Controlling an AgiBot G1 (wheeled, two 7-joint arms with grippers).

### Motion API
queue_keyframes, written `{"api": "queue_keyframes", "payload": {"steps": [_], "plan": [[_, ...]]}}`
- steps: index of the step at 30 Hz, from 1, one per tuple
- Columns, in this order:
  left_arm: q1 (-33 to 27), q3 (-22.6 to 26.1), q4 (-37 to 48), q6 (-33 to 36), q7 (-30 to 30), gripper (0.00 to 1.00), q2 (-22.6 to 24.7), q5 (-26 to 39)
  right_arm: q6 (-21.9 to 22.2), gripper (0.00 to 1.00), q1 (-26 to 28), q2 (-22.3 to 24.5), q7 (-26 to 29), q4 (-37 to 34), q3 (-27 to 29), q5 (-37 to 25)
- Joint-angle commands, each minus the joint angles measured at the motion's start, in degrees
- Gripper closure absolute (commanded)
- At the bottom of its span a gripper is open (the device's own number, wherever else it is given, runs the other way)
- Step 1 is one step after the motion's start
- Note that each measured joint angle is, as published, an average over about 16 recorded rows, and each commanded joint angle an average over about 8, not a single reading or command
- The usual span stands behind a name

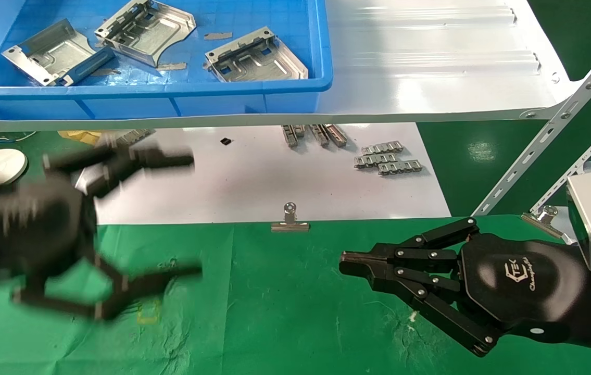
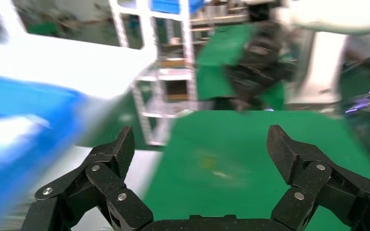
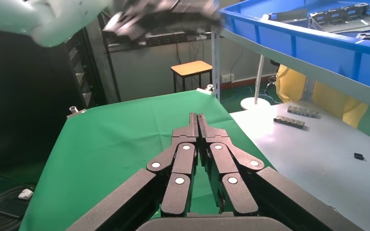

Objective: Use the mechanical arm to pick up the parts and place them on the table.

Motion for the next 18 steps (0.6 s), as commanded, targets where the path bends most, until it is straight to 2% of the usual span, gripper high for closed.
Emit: {"api": "queue_keyframes", "payload": {"steps": [1, 8, 12, 16, 17, 18], "plan": [[-5.08, 0.19, 1.24, -0.3, -0.49, 0.0, 0.8, 1.72, 0.0, 1.0, 0.0, 0.0, 0.0, 0.0, 0.0, 0.0], [-22.94, 5.36, 23.81, -6.64, 3.25, 0.0, 10.04, 15.17, 0.0, 1.0, 0.0, 0.0, 0.0, 0.0, 0.0, 0.0], [-30.06, 7.9, 37.39, -15.05, 5.89, 0.0, 15.41, 22.05, 0.0, 1.0, 0.0, 0.0, 0.0, 0.0, 0.0, 0.0], [-34.51, 9.82, 48.1, -24.52, 7.29, 0.0, 20.05, 26.98, 0.0, 1.0, 0.0, 0.0, 0.0, 0.0, 0.0, 0.0], [-35.27, 10.24, 50.12, -26.44, 7.42, 0.08, 21.02, 27.9, 0.0, 1.0, 0.0, 0.0, 0.0, 0.0, 0.0, 0.0], [-35.94, 10.66, 51.93, -28.12, 7.53, 0.2, 21.92, 28.73, 0.0, 0.99, 0.0, 0.0, 0.0, 0.0, 0.0, 0.0]]}}
